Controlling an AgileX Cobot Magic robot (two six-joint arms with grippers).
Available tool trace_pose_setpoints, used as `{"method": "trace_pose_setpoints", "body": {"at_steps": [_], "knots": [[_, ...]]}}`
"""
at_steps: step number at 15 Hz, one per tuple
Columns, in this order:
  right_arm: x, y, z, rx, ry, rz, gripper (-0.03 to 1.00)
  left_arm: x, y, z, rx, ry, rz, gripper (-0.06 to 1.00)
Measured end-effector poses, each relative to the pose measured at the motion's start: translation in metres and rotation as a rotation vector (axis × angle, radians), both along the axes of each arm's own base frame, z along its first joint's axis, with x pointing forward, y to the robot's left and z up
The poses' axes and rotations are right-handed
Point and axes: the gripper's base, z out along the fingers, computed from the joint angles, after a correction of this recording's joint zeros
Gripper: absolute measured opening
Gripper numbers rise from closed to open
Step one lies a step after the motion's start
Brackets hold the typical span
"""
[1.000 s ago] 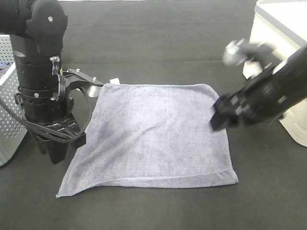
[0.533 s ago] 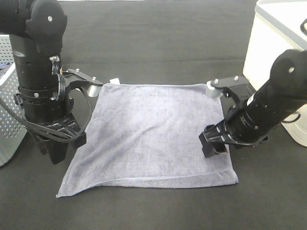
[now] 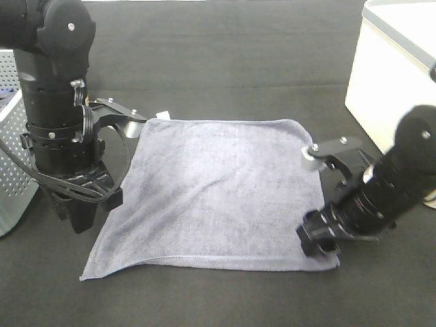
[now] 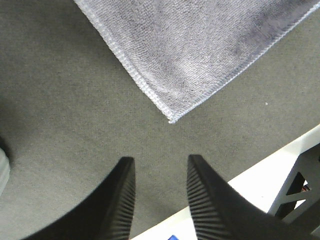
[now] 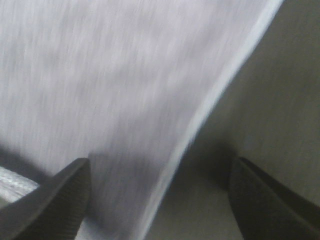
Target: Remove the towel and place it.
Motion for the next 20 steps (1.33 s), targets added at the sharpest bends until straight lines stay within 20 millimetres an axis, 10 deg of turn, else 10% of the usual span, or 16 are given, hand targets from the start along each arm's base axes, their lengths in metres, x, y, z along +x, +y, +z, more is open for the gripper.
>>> {"method": "trace_pose_setpoints", "body": {"at_steps": [7,20], "knots": [[-0.049,-0.016,0.004,-0.005,0.053,-0.048,0.74,0.000,0.000,0.000,-0.003,-0.004,-0.003,0.34],[-0.063,-0.020,0.038,0.054,-0.035,-0.054,0.74,0.002,-0.007,-0.001,-0.076,-0.024,0.022,0.34]]}}
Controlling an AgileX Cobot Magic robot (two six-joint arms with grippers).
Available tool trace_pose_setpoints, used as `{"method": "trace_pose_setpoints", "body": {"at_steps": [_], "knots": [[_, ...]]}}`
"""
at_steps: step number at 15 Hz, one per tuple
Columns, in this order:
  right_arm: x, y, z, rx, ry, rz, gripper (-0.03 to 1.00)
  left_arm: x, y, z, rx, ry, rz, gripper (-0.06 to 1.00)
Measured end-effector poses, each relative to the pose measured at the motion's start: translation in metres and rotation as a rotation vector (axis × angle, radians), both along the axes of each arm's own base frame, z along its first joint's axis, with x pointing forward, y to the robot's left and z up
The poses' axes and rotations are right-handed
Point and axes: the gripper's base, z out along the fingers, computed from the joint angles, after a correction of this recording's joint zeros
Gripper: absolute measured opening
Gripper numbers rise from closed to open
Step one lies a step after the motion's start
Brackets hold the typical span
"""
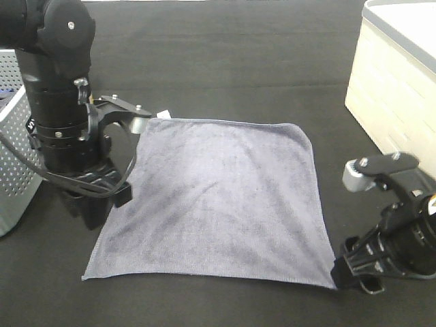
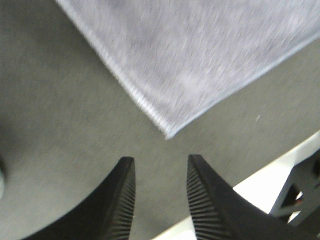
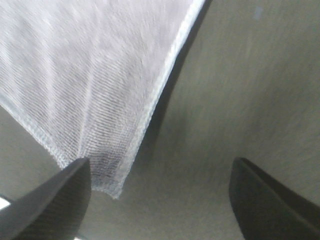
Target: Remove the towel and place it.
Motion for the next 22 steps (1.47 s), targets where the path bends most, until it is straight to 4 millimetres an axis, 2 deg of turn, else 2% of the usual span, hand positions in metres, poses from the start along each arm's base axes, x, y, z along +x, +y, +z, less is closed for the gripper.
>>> {"method": "trace_pose_setpoints", "body": {"at_steps": [2,5,9,15,18,20,22], "knots": [[-0.002,-0.001,0.014,0.028,-0.068,0.000,0.74,-0.001,-0.008,0.000,-0.083,0.007,-0.007,0.34],[-0.002,-0.001,0.015,0.030,-0.073,0.000,0.74,-0.006,-0.033,-0.006,-0.127,-0.059,-0.108,0.34],[-0.002,-0.001,0.015,0.030,-0.073,0.000,0.74,-0.010,-0.086,-0.037,-0.160,-0.103,-0.221,0.34],[-0.003,-0.001,0.015,0.029,-0.066,0.001,0.74,0.008,-0.173,-0.042,-0.257,-0.207,-0.340,0.34],[-0.005,-0.001,0.014,0.024,-0.048,0.005,0.74,0.007,-0.191,-0.059,-0.232,-0.159,-0.373,0.34],[-0.005,-0.001,0.014,0.024,-0.048,0.005,0.74,0.005,-0.190,-0.076,-0.193,-0.107,-0.379,0.34],[-0.005,-0.001,0.014,0.023,-0.045,0.005,0.74,0.004,-0.189,-0.081,-0.182,-0.091,-0.382,0.34]]}}
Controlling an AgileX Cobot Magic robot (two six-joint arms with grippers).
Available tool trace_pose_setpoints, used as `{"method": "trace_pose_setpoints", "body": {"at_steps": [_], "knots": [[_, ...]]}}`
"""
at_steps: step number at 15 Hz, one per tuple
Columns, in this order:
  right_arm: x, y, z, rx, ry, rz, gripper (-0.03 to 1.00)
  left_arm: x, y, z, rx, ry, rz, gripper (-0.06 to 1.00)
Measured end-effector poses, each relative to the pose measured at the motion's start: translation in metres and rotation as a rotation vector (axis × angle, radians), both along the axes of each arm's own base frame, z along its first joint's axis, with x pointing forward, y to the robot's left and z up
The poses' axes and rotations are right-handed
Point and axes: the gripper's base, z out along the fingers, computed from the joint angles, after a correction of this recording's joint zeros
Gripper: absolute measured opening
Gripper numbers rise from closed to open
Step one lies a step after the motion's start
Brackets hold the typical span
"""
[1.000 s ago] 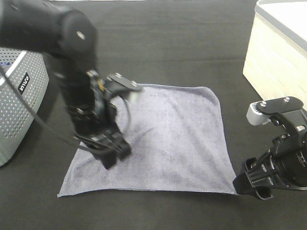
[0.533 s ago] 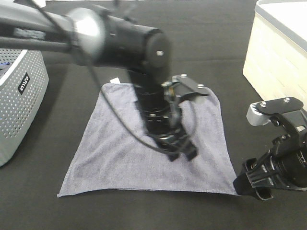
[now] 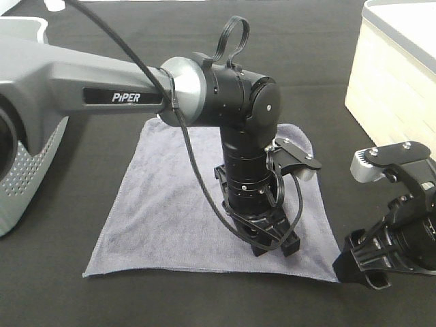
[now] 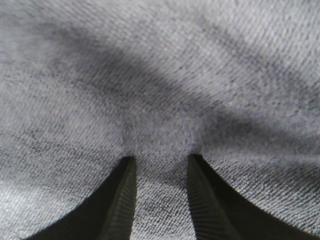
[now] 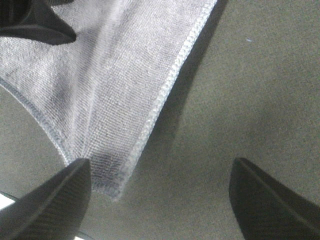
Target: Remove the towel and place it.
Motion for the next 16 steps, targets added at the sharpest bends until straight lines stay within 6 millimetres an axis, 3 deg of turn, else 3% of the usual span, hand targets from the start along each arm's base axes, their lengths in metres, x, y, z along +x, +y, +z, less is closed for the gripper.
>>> {"method": "trace_pose_setpoints", "body": {"at_steps": [6,16], "knots": [[-0.001,0.000,0.005,0.020,-0.022,-0.015,0.74,0.000,0.000,-0.001,0.006,0.006,-0.001,0.34],[-0.023,-0.007,0.038,0.072,-0.092,-0.011,0.74,0.000,-0.001,-0.004,0.017,0.017,-0.004,0.34]]}}
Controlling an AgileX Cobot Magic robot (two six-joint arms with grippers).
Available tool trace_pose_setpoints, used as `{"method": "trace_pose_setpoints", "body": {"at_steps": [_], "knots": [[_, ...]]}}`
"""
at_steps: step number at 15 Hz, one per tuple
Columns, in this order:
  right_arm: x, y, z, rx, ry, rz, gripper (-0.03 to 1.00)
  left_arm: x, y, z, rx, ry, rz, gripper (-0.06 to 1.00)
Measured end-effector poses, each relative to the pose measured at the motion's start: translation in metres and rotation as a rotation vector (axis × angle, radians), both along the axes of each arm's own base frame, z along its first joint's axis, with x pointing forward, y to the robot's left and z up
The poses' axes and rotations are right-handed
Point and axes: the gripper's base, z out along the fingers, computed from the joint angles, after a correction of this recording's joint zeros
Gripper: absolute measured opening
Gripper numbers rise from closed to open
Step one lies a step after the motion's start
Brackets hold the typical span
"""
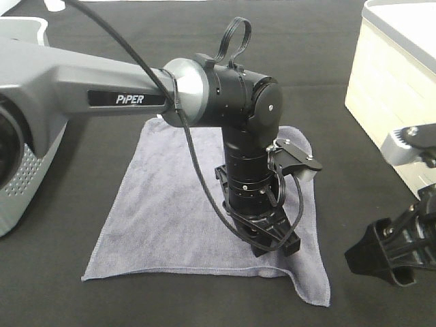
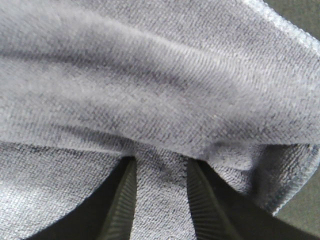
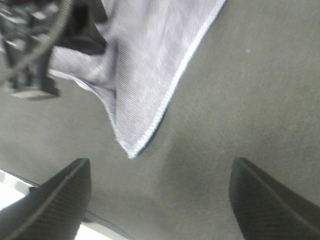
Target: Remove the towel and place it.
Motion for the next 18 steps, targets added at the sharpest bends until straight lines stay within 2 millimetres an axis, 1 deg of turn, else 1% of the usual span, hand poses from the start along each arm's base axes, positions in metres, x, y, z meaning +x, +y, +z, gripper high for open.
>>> {"method": "trace_pose_setpoints", "body": {"at_steps": [3,6,8,11,13,15,18], "knots": [[-0.003,-0.001,0.004,0.009,-0.019,0.001,0.74,0.000,0.000,0.000,0.003,0.003,0.000,0.34],[-0.003,-0.001,0.004,0.009,-0.020,0.001,0.74,-0.002,0.002,0.004,0.066,0.061,-0.007,0.43],[-0.003,-0.001,0.004,0.009,-0.020,0.001,0.74,0.005,-0.002,0.012,0.079,0.035,0.012,0.46],[-0.004,-0.001,0.004,0.004,-0.002,0.005,0.74,0.011,-0.007,0.042,0.027,-0.032,0.053,0.46],[-0.001,0.000,0.015,-0.008,0.013,0.025,0.74,0.013,-0.004,0.066,0.001,-0.070,0.107,0.46],[0.005,0.003,0.034,-0.013,0.012,0.047,0.74,0.020,0.006,0.091,-0.037,-0.090,0.222,0.46],[0.009,0.006,0.058,-0.010,0.034,0.048,0.74,0.040,0.037,0.136,-0.109,-0.140,0.380,0.52]]}}
